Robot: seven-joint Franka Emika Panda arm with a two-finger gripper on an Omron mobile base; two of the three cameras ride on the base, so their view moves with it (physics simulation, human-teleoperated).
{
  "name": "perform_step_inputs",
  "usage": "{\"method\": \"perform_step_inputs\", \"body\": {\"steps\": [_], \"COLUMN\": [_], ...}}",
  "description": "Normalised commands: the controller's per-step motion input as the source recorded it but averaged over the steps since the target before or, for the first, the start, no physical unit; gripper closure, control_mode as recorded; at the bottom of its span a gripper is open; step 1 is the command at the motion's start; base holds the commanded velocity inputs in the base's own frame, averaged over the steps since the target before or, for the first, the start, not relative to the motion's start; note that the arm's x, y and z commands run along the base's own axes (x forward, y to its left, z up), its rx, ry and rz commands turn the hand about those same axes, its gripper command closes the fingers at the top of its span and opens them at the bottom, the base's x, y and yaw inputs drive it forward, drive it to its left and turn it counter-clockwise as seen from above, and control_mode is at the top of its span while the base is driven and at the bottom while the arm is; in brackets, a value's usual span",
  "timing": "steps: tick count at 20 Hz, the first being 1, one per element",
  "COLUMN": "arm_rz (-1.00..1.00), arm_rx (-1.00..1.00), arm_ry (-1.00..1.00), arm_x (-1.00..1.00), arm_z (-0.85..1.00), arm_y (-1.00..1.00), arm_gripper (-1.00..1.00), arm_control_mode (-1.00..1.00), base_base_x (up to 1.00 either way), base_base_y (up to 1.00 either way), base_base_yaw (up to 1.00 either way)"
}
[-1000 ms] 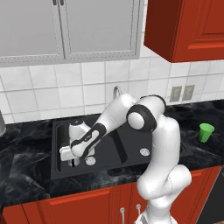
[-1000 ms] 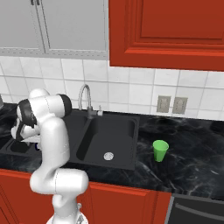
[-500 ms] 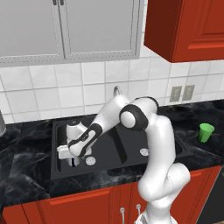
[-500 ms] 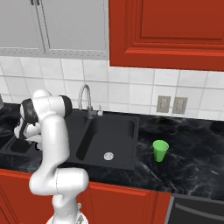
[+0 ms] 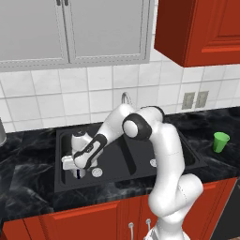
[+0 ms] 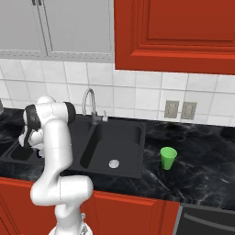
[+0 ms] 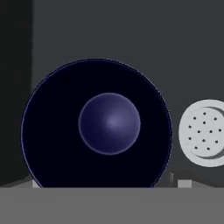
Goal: Move any existing items from the left basin to the right basin for drying. Then move the cup from the counter to the left basin of the sink for washing.
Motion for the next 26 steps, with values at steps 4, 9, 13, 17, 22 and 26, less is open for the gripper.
{"method": "perform_step_inputs", "body": {"steps": [4,9,13,17,22,26], "arm_rz": [-0.04,-0.03,-0.01,0.0,0.0,0.0], "arm_rx": [-0.01,-0.01,0.0,0.0,0.0,0.0], "arm_ry": [0.0,0.0,0.0,0.0,0.0,0.0], "arm_x": [0.28,0.27,0.1,0.0,0.0,0.0], "arm_z": [-0.24,-0.18,-0.15,-0.05,0.0,0.14], "arm_y": [0.17,0.18,0.04,0.0,0.0,-0.01], "arm_gripper": [-1.0,-1.0,1.0,1.0,1.0,1.0], "arm_control_mode": [-1.0,-1.0,-1.0,-1.0,-1.0,-1.0], "base_base_x": [0.0,0.0,0.0,0.0,0.0,0.0], "base_base_y": [0.0,0.0,0.0,0.0,0.0,0.0], "base_base_yaw": [0.0,0.0,0.0,0.0,0.0,0.0]}}
